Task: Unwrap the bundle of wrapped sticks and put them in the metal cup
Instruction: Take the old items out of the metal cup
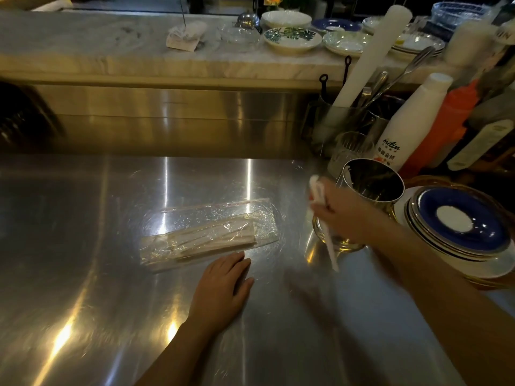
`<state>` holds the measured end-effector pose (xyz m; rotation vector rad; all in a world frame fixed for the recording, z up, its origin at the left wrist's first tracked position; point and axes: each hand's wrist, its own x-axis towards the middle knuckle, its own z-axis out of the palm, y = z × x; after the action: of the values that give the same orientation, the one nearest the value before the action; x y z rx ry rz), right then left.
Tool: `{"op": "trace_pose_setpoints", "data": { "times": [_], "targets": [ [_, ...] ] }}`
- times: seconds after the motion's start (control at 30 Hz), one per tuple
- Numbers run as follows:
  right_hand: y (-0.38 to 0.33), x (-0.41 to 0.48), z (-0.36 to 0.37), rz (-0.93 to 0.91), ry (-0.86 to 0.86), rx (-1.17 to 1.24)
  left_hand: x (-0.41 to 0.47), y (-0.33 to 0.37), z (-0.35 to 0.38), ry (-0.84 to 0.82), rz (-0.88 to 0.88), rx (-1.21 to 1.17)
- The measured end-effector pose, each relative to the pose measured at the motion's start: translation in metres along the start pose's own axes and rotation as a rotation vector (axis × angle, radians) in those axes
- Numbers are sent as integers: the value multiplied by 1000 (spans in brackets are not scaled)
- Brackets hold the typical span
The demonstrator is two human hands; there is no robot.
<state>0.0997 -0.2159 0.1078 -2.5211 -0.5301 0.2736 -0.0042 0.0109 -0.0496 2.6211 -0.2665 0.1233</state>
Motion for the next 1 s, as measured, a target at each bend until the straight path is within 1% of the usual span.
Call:
{"op": "trace_pose_setpoints", "data": {
  "times": [0.07, 0.13, 0.23, 0.27, 0.3, 0.33, 0.37, 0.47, 0.53, 0.67, 0.7, 0.87, 0.93, 1.0],
  "targets": [
    [-4, -6, -30, -34, 249, 94, 0, 0, 0, 2, 0, -2],
    [-7, -14, -55, -109, 509, 191, 0, 0, 0, 3, -3, -1],
    [-3, -18, -78, -169, 918, 305, 0, -1, 1, 7, -6, 7],
    [1, -17, -81, -164, 1010, 302, 0, -1, 1, 8, -7, 9],
    [5, -15, -82, -145, 1054, 280, 0, -1, 1, 10, -6, 12],
    [10, -12, -80, -106, 1046, 239, 0, -1, 1, 12, -6, 15],
    [17, -9, -77, -48, 991, 186, 0, 0, 1, 13, -5, 17],
    [40, -2, -60, 131, 682, -62, 0, 1, 0, 18, -6, 8],
    [51, 0, -52, 168, 507, -240, 0, 2, -1, 23, -1, 4],
    [56, 8, -51, 271, 137, -348, 0, 2, -2, 27, 1, 4],
    [56, 9, -52, 278, 75, -360, 0, 2, -2, 27, 2, 3],
    [45, 11, -70, 272, -96, -394, 0, 2, -2, 43, 10, 11],
    [36, 10, -77, 243, -61, -374, 0, 3, -2, 49, 20, 19],
    [23, 9, -80, 139, 73, -308, 2, 2, -3, 44, 28, 13]
  ]
}}
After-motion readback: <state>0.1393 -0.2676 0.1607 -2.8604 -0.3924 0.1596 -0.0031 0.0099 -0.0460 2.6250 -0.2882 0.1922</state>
